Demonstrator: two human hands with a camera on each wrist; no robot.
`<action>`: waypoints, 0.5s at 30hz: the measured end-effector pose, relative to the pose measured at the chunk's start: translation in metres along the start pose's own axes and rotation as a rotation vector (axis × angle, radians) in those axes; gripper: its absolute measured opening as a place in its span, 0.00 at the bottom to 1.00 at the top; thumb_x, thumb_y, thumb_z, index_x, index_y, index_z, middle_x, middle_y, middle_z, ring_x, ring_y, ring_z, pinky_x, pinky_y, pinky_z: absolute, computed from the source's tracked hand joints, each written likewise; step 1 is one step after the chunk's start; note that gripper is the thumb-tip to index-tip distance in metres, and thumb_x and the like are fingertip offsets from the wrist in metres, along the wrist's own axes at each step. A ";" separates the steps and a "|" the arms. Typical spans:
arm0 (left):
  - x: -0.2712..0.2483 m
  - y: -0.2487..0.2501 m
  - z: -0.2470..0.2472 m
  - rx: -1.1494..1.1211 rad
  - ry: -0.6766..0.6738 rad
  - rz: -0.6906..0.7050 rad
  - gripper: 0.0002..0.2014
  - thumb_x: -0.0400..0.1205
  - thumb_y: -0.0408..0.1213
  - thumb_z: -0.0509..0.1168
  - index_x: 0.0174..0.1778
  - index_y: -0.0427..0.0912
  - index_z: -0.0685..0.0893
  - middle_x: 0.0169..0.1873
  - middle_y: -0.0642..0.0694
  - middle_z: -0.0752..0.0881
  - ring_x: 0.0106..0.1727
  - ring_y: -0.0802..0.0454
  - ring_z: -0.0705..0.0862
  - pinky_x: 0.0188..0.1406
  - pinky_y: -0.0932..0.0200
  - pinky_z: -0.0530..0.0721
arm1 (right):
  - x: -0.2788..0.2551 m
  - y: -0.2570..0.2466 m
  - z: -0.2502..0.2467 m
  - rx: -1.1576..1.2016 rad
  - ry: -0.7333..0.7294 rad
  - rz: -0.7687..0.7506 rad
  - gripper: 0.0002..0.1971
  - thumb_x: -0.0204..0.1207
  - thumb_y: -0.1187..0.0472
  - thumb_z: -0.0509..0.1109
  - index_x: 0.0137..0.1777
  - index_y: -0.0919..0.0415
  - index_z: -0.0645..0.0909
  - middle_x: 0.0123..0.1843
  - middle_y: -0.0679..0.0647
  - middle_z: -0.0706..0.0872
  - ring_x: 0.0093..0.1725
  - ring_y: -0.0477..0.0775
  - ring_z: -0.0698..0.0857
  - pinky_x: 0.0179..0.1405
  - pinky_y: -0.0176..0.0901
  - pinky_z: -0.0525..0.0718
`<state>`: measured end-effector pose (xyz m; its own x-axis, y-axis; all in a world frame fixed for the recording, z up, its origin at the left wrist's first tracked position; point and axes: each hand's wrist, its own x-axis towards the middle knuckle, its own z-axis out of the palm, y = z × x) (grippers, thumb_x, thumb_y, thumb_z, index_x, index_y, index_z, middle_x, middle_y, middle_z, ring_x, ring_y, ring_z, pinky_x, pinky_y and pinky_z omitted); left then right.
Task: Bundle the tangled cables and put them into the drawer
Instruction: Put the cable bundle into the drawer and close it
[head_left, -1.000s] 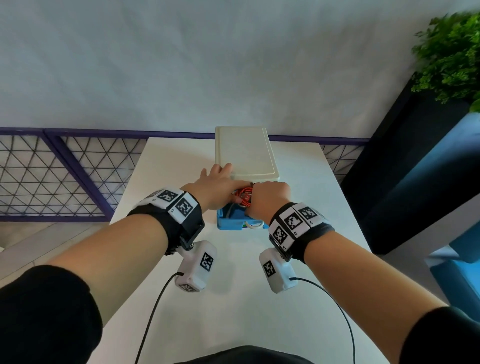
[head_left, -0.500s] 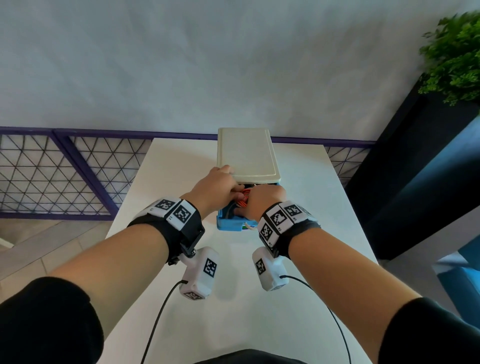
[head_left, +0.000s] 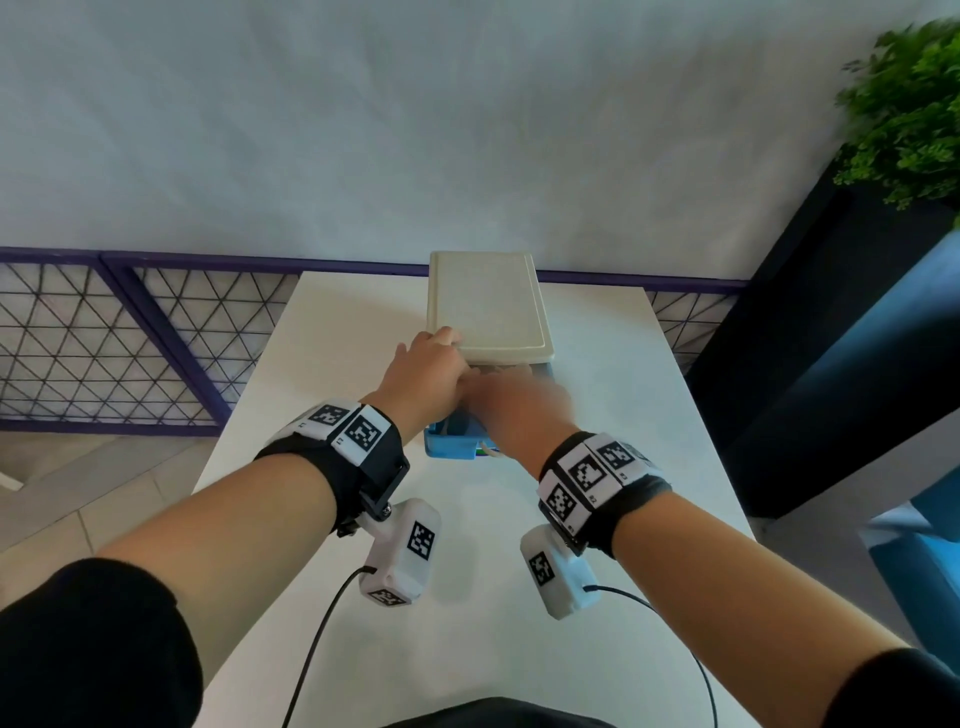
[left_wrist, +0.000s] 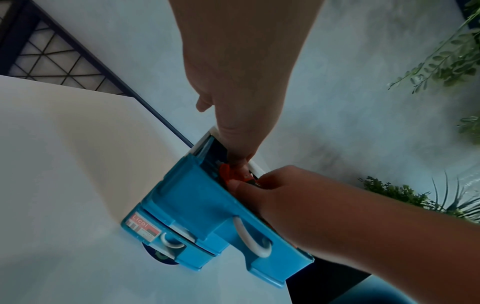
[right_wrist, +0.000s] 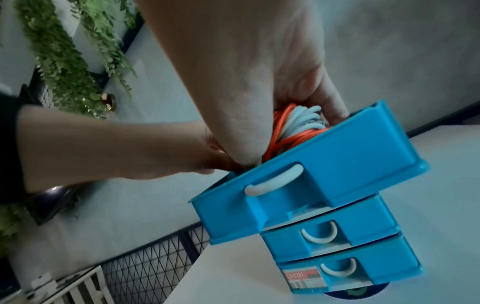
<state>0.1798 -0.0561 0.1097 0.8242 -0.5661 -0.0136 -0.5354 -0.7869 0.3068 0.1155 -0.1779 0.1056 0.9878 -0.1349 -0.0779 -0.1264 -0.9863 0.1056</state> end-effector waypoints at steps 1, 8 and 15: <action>-0.001 0.001 -0.001 0.006 0.006 0.009 0.13 0.82 0.46 0.63 0.51 0.45 0.91 0.72 0.41 0.73 0.69 0.37 0.71 0.68 0.38 0.71 | 0.002 -0.004 0.001 -0.010 -0.016 0.018 0.28 0.85 0.42 0.56 0.72 0.66 0.69 0.64 0.59 0.77 0.59 0.61 0.82 0.40 0.45 0.75; 0.001 0.000 -0.001 0.046 -0.028 -0.041 0.15 0.83 0.47 0.61 0.56 0.46 0.89 0.81 0.46 0.65 0.77 0.40 0.70 0.69 0.46 0.75 | 0.007 -0.006 0.002 0.240 -0.063 0.143 0.37 0.80 0.36 0.59 0.72 0.70 0.66 0.65 0.62 0.75 0.61 0.64 0.80 0.47 0.48 0.79; -0.003 0.005 -0.003 0.146 0.011 -0.024 0.15 0.84 0.49 0.59 0.57 0.48 0.89 0.80 0.46 0.67 0.72 0.39 0.74 0.70 0.43 0.71 | -0.014 0.008 0.011 0.390 -0.009 -0.044 0.27 0.85 0.50 0.60 0.73 0.70 0.62 0.70 0.66 0.72 0.64 0.64 0.77 0.64 0.50 0.74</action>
<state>0.1750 -0.0577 0.1144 0.8388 -0.5444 -0.0089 -0.5358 -0.8281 0.1647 0.0997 -0.1848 0.0967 0.9924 -0.0908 -0.0829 -0.1108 -0.9527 -0.2828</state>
